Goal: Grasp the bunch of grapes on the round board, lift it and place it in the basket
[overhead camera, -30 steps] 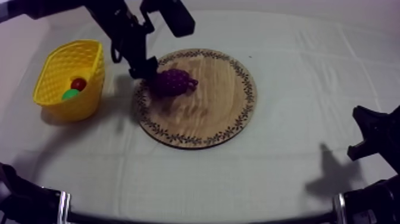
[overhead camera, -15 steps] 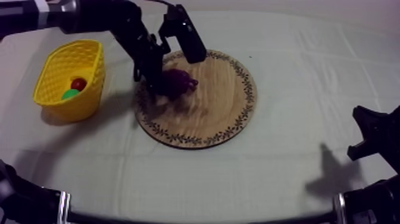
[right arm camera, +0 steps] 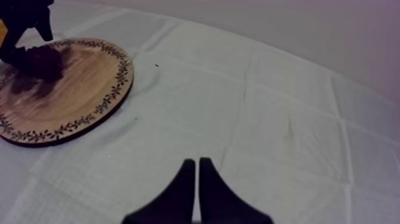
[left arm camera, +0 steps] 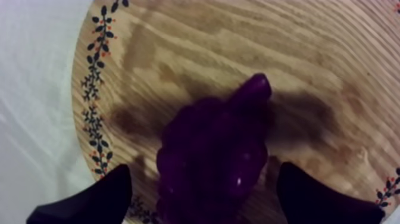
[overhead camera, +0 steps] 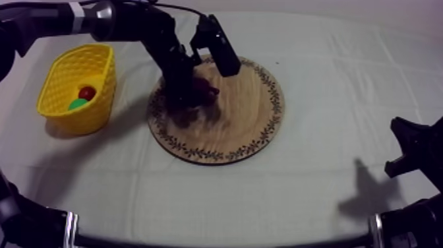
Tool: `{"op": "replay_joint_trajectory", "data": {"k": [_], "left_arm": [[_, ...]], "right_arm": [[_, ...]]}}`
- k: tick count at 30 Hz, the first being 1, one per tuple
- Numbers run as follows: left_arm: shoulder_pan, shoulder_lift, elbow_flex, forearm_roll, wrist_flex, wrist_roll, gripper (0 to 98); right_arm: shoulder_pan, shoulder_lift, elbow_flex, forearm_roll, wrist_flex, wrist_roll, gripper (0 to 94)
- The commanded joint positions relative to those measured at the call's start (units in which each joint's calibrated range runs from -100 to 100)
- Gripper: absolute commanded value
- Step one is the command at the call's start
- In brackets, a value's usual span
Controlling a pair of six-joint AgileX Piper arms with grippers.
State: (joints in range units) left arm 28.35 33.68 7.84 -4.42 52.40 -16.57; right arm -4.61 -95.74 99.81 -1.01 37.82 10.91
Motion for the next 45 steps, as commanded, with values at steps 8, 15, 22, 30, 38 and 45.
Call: {"op": "replay_joint_trajectory", "data": {"k": [8,15,22,30,38,45], "left_arm": [[0.3,2.1,-1.4,-0.17,0.0,0.6,82.8],[0.4,3.1,-1.3,-0.20,-0.1,0.2,67.4],[-0.2,3.9,-0.3,-0.06,-2.3,-0.2,53.1],[-0.9,2.9,0.4,0.24,-4.7,0.0,41.2],[-1.9,-5.5,2.5,0.80,-4.3,1.3,35.5],[-3.5,-18.2,8.0,1.05,0.7,3.6,34.4]], "right_arm": [[0.0,0.0,0.0,0.0,0.0,0.0,0.4],[0.0,0.0,0.0,0.0,0.0,0.0,0.4],[0.0,0.0,0.0,0.0,0.0,0.0,0.4],[0.0,0.0,0.0,0.0,0.0,0.0,0.4],[0.0,0.0,0.0,0.0,0.0,0.0,0.4],[0.0,0.0,0.0,0.0,0.0,0.0,0.4]]}}
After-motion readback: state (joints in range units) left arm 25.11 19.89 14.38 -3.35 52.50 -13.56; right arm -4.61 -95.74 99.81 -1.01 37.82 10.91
